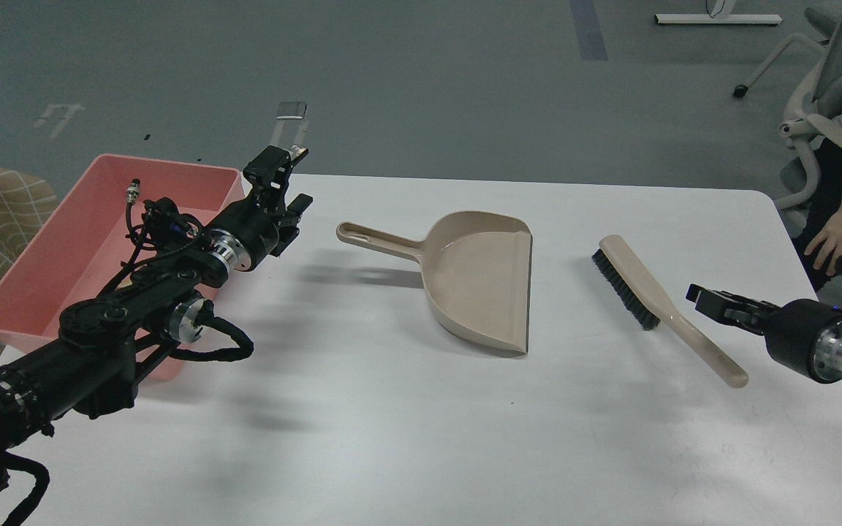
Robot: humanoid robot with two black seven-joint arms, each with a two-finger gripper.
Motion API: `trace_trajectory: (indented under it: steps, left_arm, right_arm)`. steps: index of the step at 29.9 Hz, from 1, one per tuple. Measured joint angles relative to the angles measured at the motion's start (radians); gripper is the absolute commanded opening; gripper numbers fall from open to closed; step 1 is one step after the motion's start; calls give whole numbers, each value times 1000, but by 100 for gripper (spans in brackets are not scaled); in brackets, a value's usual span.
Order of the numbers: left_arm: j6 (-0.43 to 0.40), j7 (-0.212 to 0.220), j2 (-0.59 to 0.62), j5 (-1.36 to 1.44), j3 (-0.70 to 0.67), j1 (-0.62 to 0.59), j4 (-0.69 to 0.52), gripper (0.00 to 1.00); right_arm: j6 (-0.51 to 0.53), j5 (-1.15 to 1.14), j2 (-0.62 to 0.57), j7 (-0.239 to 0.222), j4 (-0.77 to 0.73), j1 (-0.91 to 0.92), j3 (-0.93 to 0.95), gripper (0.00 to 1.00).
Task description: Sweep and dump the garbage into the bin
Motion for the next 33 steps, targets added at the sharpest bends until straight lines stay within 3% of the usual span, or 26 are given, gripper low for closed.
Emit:
trace_trajectory:
  steps: [1,5,9,17,26,33]
  left_arm:
    - [0,0,9,-8,0,-7,-9,95]
    - [0,-4,48,-38,-7,-21,-42,97]
    - [-22,-13,109,-75,-100,-22,-98,97]
    - [-101,-15,175,-86,-316,8,-139,98]
    - [-157,-17,176,-87,-536,102,-144,98]
    - [-162,-17,155,-87,-555,121,-161,98]
  right_arm:
    - [0,10,0,0,8,0,31,100]
    - [0,98,25,-2,17,4,151,100]
    - [0,214,74,-7,7,49,239,100]
    - [-62,345,295,-3,-76,148,362,100]
    - [-96,670,416,0,-309,295,392,100]
    - [-135,893,455,1,-555,387,392,100]
